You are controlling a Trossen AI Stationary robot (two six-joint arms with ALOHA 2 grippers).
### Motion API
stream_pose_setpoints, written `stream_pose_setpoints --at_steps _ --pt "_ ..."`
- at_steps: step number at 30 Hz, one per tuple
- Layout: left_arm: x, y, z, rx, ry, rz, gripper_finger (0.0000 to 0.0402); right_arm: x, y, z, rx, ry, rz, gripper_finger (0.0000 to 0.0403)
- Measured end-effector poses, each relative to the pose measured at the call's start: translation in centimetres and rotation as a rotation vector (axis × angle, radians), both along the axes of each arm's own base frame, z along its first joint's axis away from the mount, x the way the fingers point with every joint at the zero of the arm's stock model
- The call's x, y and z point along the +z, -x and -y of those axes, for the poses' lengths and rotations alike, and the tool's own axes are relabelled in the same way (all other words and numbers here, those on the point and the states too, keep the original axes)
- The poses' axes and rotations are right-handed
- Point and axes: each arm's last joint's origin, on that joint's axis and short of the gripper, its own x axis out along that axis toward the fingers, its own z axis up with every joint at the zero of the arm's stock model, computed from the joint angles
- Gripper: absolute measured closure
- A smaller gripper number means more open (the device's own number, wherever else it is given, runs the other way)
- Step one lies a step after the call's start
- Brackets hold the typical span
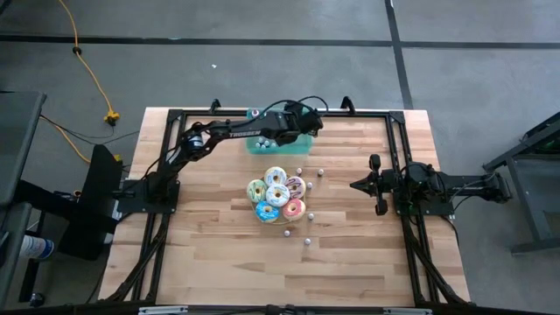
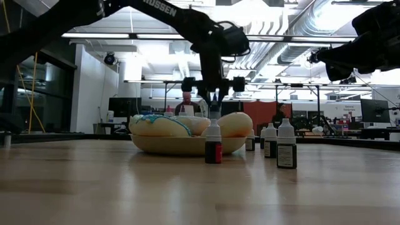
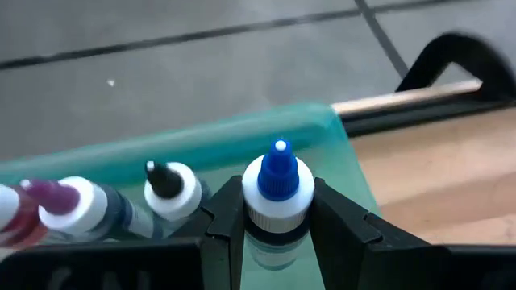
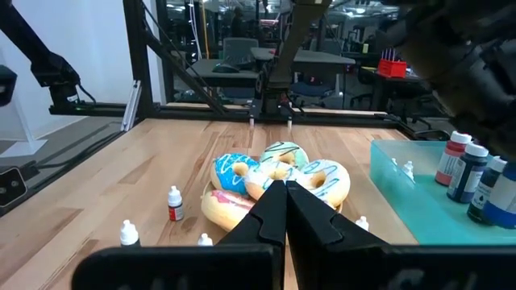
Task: Pick & Place food coloring
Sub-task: Put the large blue food coloring bottle into the green container
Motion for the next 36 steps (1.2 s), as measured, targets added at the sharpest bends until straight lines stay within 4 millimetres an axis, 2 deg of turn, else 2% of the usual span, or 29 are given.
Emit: stream_pose_setpoints --at_steps 7,23,30,36 --pt "-2.0 -0.5 -0.7 0.009 0.001 -0.020 0.0305 0.0 0.0 0.0 0.000 0.000 0.000 0.0402" --pt "-2.7 -0.5 -2.2 0.027 -0.016 -0.010 0.0305 0.0 0.0 0.0 0.000 0.000 0.000 0.0402" --pt "-2.7 -0.6 -2.2 0.026 -0.015 -0.007 0.0305 0.0 0.0 0.0 0.000 0.000 0.000 0.0402" --pt "-3.4 -0.8 -2.3 -0.001 -0.019 -0.044 0.0297 0.0 0.0 0.0 0.000 0.000 0.000 0.0402"
